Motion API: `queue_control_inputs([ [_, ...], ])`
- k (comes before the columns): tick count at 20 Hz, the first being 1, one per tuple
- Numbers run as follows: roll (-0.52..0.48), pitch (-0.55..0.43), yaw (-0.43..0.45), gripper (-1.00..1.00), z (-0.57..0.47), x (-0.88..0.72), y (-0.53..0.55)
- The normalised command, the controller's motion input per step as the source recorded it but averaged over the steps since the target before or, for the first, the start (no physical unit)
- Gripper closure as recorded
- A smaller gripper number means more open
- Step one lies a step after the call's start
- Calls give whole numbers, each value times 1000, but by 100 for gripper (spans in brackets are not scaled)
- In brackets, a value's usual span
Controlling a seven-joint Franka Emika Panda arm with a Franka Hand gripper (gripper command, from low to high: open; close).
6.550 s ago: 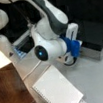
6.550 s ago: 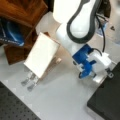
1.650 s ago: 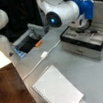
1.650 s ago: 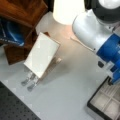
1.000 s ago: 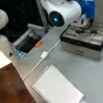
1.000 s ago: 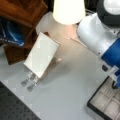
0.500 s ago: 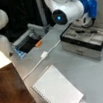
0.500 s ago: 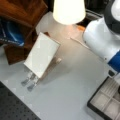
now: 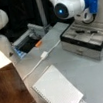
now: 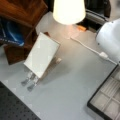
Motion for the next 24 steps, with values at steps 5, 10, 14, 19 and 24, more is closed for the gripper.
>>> queue_control_inputs([
  [5, 97, -76, -111, -100, -132, -129, -18],
  [10, 79, -51, -91, -100, -83, -207, -120],
  [14, 31, -7, -51, -100, -21, -248, -271],
  [19, -31, 51, 10, -100, 31, -202, -335],
  [24, -129, 79, 115, -100, 97, -55, -361],
])
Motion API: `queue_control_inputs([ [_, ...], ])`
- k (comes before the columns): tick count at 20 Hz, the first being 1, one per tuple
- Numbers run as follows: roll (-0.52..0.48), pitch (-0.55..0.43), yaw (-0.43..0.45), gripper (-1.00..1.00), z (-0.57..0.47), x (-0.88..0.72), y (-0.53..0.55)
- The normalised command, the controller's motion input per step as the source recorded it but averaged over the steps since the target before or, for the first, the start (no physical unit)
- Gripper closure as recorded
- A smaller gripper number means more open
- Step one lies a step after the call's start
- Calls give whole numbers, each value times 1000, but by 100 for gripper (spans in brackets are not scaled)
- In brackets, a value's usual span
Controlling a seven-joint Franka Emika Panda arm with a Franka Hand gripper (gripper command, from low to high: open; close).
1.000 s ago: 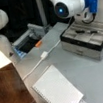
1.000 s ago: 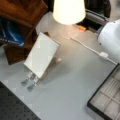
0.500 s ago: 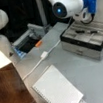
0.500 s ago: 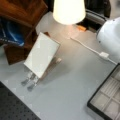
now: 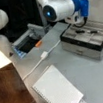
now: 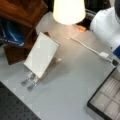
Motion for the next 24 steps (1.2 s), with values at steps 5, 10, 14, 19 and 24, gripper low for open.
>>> queue_control_inputs([
  [5, -206, 108, 175, -100, 183, 112, -401],
  [10, -232, 164, 201, -100, 270, 208, -528],
  [14, -317, 164, 271, -100, 307, 199, -581],
  [19, -440, 168, 270, -100, 295, 173, -500],
  [24, -543, 155, 249, -100, 236, 155, -402],
])
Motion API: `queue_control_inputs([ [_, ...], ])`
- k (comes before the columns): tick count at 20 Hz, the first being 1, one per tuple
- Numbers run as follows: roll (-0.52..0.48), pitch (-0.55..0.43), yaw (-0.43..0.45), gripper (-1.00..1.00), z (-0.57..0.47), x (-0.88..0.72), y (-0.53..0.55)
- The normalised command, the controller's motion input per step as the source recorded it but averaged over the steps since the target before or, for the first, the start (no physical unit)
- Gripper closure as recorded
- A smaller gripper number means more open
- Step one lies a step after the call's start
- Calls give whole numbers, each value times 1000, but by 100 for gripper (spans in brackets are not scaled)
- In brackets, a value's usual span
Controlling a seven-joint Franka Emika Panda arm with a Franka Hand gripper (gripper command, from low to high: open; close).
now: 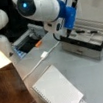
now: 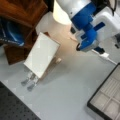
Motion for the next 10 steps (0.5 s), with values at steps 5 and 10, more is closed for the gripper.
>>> queue_control_inputs([
  [5, -538, 146, 197, -100, 100, 118, -333],
  [10, -622, 128, 104, -100, -18, 52, -330],
])
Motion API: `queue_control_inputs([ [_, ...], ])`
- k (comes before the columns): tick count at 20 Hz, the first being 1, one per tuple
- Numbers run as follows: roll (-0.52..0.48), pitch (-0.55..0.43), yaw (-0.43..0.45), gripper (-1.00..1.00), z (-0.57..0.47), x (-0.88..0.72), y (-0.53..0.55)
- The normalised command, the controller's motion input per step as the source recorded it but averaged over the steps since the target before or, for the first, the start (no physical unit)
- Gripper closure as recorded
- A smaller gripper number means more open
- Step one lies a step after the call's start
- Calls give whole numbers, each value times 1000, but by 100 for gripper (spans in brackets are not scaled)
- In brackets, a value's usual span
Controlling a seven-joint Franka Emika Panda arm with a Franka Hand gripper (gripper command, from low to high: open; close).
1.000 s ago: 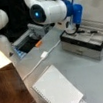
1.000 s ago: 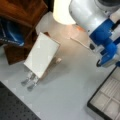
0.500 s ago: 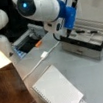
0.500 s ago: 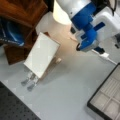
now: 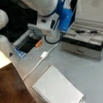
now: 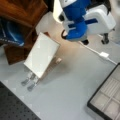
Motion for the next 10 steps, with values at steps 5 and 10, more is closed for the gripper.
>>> queue_control_inputs([
  [5, -629, 115, 11, -100, -29, 68, -215],
  [10, -459, 23, 57, -100, 0, 107, -99],
])
